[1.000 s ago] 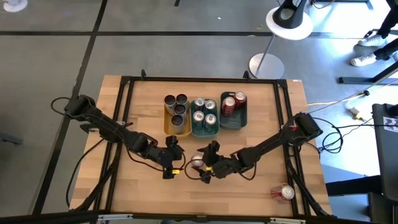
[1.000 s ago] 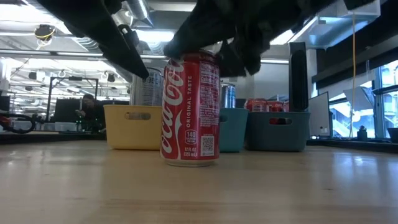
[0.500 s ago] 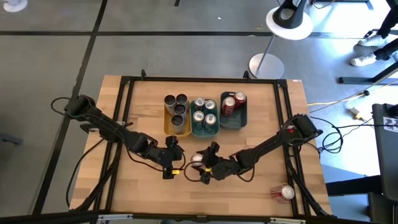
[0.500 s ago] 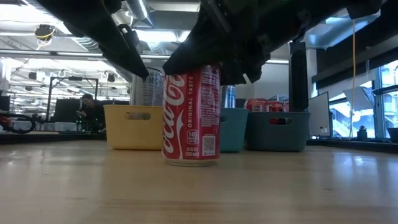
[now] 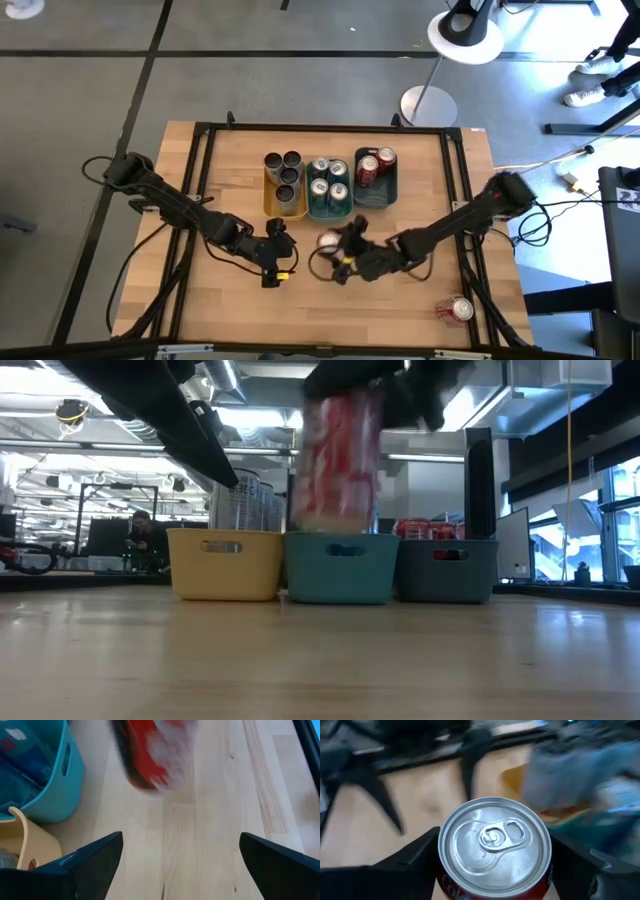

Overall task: Sort soda cans
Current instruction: Put the left red-white soda can into the blue bin

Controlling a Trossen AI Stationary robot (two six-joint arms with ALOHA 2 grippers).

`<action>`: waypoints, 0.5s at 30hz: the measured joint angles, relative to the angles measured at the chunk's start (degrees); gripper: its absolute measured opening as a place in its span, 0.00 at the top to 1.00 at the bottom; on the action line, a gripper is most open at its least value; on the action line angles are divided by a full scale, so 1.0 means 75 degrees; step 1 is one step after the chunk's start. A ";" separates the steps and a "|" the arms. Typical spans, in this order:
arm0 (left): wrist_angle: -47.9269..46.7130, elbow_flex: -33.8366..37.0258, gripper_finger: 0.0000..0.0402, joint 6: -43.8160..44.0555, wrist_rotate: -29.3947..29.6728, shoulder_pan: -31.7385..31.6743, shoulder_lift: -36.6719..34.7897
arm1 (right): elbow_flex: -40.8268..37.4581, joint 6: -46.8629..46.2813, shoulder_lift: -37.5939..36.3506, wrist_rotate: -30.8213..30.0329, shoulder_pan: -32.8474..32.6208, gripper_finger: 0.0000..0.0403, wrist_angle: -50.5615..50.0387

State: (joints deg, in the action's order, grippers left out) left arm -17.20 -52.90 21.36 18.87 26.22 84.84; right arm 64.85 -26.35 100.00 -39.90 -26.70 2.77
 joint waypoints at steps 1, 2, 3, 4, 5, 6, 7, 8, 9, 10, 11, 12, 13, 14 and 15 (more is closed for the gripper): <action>-0.0011 0.0000 0.03 0.0008 0.0000 0.0000 0.0000 | 0.0010 -0.0002 -0.0255 -0.0165 0.0003 0.27 -0.0279; -0.0013 0.0000 0.03 0.0007 0.0000 0.0000 0.0000 | 0.0011 -0.0009 -0.0521 -0.0375 0.0005 0.27 -0.0614; -0.0013 0.0000 0.03 0.0007 0.0000 0.0000 0.0000 | 0.0011 -0.0003 -0.0781 -0.0607 0.0005 0.28 -0.0943; -0.0020 0.0000 0.03 0.0007 0.0000 0.0000 0.0000 | 0.0011 -0.0038 -0.1043 -0.0811 0.0005 0.28 -0.1299; -0.0032 0.0000 0.03 0.0007 0.0000 0.0000 0.0000 | 0.0011 -0.0123 -0.1300 -0.1009 0.0005 0.28 -0.1713; -0.0035 0.0000 0.03 0.0007 0.0000 0.0000 0.0000 | 0.0011 -0.0305 -0.1566 -0.1225 0.0013 0.28 -0.2204; -0.0030 0.0000 0.03 0.0005 0.0000 0.0000 0.0000 | 0.0011 -0.0549 -0.1809 -0.1411 0.0033 0.28 -0.2730; -0.0033 0.0000 0.03 0.0004 0.0000 0.0000 0.0000 | 0.0011 -0.0848 -0.2018 -0.1560 0.0090 0.28 -0.3269; -0.0036 0.0000 0.03 0.0004 0.0000 0.0000 0.0000 | 0.0011 -0.1192 -0.2201 -0.1671 0.0124 0.28 -0.3798; -0.0031 0.0000 0.03 -0.0016 0.0000 0.0000 0.0000 | 0.0011 -0.1545 -0.2361 -0.1824 0.0134 0.28 -0.4340; -0.0030 0.0000 0.03 -0.0045 0.0000 0.0000 0.0000 | 0.0011 -0.1905 -0.2481 -0.2056 0.0137 0.27 -0.4879; -0.0030 0.0000 0.03 -0.0048 0.0000 0.0000 0.0000 | 0.0011 -0.2296 -0.2581 -0.2354 0.0137 0.27 -0.5390; -0.0032 0.0000 0.03 -0.0048 0.0000 0.0000 0.0000 | 0.0011 -0.2750 -0.2654 -0.2648 0.0136 0.27 -0.5901; -0.0030 0.0000 0.03 -0.0048 0.0000 0.0000 0.0000 | 0.0011 -0.3243 -0.2693 -0.2872 0.0134 0.27 -0.6443; -0.0024 0.0000 0.03 -0.0048 0.0000 -0.0002 0.0000 | 0.0011 -0.3787 -0.2701 -0.3035 0.0139 0.27 -0.7039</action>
State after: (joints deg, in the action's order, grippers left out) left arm -17.38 -52.90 20.99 18.87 26.20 84.84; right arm 64.93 -54.76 79.75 -62.66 -25.65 -50.03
